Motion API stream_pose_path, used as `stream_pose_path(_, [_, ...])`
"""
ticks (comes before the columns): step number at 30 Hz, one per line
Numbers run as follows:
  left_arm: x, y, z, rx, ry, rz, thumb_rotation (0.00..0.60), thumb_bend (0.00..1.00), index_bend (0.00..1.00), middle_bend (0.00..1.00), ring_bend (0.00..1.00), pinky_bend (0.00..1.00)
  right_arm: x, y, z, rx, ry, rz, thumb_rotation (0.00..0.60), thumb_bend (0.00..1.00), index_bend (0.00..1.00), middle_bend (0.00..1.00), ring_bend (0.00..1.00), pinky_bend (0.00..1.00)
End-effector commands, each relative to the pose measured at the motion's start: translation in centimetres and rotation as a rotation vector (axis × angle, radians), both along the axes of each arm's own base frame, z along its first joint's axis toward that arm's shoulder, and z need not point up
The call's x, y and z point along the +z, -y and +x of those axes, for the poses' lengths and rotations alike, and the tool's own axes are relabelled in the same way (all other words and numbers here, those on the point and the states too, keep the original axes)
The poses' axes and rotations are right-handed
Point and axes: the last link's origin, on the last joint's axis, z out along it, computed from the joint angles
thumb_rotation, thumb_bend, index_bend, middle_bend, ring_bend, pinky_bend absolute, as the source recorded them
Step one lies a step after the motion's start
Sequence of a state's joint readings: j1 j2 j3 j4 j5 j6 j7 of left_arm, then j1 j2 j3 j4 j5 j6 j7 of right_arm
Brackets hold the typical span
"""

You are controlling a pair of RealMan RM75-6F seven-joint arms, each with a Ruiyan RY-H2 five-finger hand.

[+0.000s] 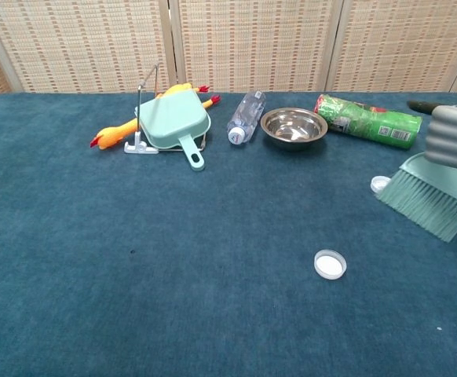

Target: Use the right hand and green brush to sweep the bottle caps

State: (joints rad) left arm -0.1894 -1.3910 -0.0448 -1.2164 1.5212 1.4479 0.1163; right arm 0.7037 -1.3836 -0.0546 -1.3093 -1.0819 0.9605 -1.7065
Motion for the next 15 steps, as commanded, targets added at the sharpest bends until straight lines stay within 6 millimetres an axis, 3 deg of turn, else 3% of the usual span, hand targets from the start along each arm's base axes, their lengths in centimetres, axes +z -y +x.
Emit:
stream_pose_path(1, [-0.3, 0.0, -0.2, 0.003, -0.007, -0.007, 0.6, 0.44, 0.0, 0.0, 0.0, 0.04, 1.7, 0.1, -2.2, -0.045, -0.03, -0.046, 0.6, 0.44, 0.89, 0.84, 0.56, 0.01])
stream_pose_path(7, [-0.9, 0.1, -0.1, -0.001, -0.021, -0.022, 0.6, 0.44, 0.0, 0.0, 0.0, 0.04, 4.3, 1.0, -4.1, -0.093, 0.017, -0.121, 0.6, 0.44, 0.89, 0.84, 0.57, 0.01])
stream_pose_path(15, [-1.0, 0.1, 0.1, -0.01, -0.023, -0.025, 0.6, 0.44, 0.0, 0.0, 0.0, 0.04, 8.2, 0.9, -0.9, 0.017, 0.372, -0.129, 0.6, 0.44, 0.89, 0.84, 0.57, 0.01])
